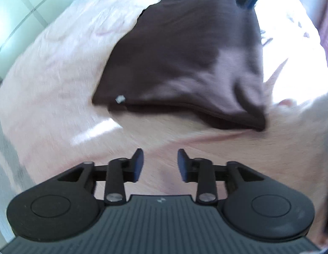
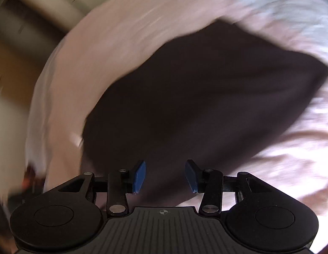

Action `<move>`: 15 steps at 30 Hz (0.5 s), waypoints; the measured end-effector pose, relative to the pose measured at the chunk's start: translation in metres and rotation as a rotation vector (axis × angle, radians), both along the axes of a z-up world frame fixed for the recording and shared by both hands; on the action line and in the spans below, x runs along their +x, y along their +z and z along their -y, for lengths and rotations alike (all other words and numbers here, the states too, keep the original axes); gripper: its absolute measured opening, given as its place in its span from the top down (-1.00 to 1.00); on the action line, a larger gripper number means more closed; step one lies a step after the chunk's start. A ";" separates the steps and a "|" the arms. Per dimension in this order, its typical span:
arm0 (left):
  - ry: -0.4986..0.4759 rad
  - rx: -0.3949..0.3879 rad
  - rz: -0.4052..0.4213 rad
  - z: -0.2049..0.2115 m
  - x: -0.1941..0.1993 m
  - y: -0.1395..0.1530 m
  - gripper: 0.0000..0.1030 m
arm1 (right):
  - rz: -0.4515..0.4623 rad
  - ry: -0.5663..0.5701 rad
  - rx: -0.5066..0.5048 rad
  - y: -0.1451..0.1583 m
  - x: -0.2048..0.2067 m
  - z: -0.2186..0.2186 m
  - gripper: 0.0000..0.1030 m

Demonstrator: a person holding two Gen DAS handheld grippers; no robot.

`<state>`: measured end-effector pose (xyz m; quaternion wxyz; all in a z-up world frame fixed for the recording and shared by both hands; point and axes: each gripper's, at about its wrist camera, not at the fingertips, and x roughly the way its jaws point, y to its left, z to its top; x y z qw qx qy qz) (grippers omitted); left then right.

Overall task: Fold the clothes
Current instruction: 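Open both grippers and release the folded brown shirt on the bed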

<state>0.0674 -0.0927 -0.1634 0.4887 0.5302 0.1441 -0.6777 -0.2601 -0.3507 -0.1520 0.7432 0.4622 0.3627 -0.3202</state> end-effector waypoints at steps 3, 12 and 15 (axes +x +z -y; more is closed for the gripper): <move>-0.100 -0.035 0.039 0.019 0.011 -0.004 0.12 | -0.046 0.161 -0.039 -0.005 0.040 -0.018 0.11; -0.296 -0.024 0.083 0.059 0.010 -0.008 -0.56 | -0.246 0.152 -0.144 0.004 0.066 -0.025 -0.25; -0.343 -0.007 0.092 0.063 0.009 -0.009 -0.60 | -0.245 0.111 -0.139 0.007 0.057 -0.024 -0.60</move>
